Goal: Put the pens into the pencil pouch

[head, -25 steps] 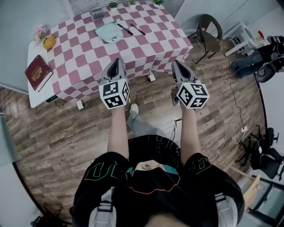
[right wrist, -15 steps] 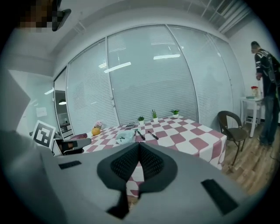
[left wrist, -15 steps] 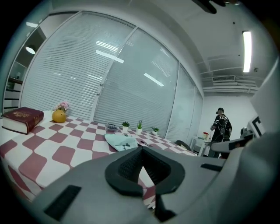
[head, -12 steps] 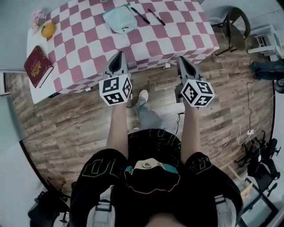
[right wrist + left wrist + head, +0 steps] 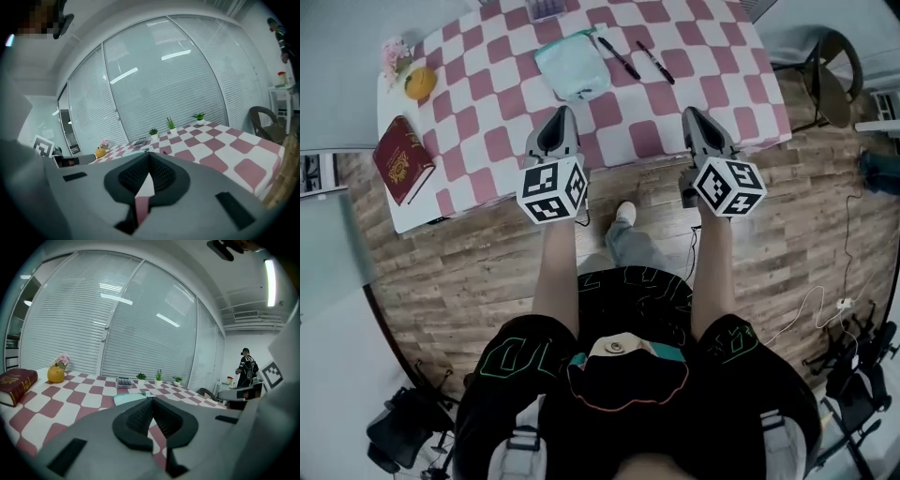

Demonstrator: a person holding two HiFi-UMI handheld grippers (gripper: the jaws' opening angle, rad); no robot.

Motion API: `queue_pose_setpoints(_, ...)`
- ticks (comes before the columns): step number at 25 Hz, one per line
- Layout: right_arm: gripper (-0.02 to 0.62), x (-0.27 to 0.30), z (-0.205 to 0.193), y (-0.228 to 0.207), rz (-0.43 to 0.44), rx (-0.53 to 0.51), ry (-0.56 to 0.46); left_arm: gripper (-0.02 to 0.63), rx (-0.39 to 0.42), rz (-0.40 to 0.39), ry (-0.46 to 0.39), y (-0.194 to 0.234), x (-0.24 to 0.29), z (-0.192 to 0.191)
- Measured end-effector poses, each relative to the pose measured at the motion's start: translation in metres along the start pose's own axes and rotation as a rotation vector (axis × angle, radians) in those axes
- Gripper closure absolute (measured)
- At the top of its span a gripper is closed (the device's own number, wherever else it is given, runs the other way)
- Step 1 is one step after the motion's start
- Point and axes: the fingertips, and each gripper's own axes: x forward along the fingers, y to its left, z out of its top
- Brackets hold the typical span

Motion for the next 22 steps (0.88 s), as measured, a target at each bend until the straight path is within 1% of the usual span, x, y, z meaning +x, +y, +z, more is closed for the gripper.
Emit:
queue_pose_setpoints(4,0.595,0.026,-0.002,0.016,0.055,-0.008,0.025,0.609,0.003,0.014,0.012,0.009,0.001,0.001)
queue_pose_setpoints(8,0.595,0.053,-0.004,0.037,0.098,-0.018,0.05,0.609,0.001,0.048,0.015,0.035,-0.002,0.005)
queue_pose_setpoints(11,0.595,0.071,-0.006,0.052,0.111,-0.041,0.065,0.609,-0.018,0.062,0.018,0.058,0.003,0.006)
queue_pose_setpoints(14,0.595,0.089,-0.002,0.062,0.11,-0.073,0.082,0.609,-0.038,0.047,0.017,0.072,0.022,0.011)
queue_pose_setpoints(19,0.595,0.124,0.012,0.063,0.085,-0.128,0.134,0.609,-0.059,-0.015,0.012,0.083,0.062,0.026)
queue_pose_setpoints(22,0.595,0.151,0.011,0.071,0.103,-0.146,0.189,0.609,-0.076,-0.027,0.033,0.101,0.077,0.023)
